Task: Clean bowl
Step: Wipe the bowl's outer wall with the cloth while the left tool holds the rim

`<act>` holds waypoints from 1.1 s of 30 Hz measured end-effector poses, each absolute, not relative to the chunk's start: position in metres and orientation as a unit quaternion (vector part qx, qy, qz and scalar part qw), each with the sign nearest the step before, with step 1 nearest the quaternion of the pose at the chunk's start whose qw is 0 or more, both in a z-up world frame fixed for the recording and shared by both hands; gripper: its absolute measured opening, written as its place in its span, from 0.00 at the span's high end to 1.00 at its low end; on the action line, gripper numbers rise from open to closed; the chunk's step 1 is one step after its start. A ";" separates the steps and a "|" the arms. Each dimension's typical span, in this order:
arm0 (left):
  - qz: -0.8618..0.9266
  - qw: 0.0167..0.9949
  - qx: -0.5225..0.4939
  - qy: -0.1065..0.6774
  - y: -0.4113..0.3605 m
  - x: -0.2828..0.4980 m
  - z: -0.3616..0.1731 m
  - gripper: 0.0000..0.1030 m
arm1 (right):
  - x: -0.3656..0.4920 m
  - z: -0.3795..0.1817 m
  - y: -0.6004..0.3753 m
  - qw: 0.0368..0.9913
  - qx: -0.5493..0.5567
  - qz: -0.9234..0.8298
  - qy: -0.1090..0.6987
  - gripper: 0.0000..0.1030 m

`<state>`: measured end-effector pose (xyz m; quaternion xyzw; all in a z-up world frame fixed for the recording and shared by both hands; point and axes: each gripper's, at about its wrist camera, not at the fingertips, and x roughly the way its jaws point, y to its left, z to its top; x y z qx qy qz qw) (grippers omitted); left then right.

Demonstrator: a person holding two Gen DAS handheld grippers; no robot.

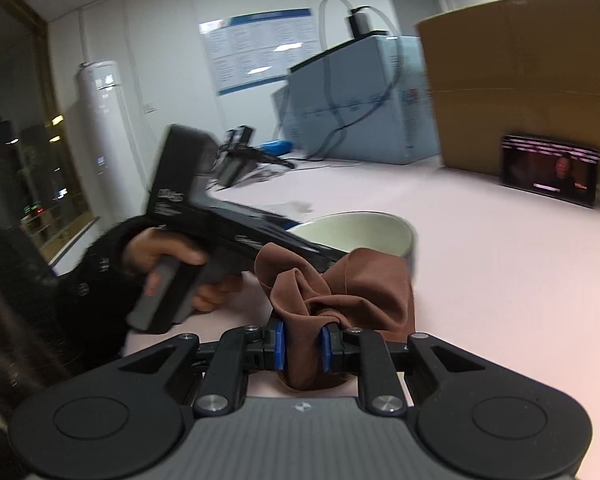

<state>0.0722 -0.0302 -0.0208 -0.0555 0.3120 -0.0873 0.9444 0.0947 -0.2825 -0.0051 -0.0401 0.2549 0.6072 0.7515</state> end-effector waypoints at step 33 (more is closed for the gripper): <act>-0.193 0.932 -0.094 0.292 -0.034 0.064 -0.018 0.00 | 0.100 -0.008 -0.283 0.785 -0.031 0.557 0.270 0.79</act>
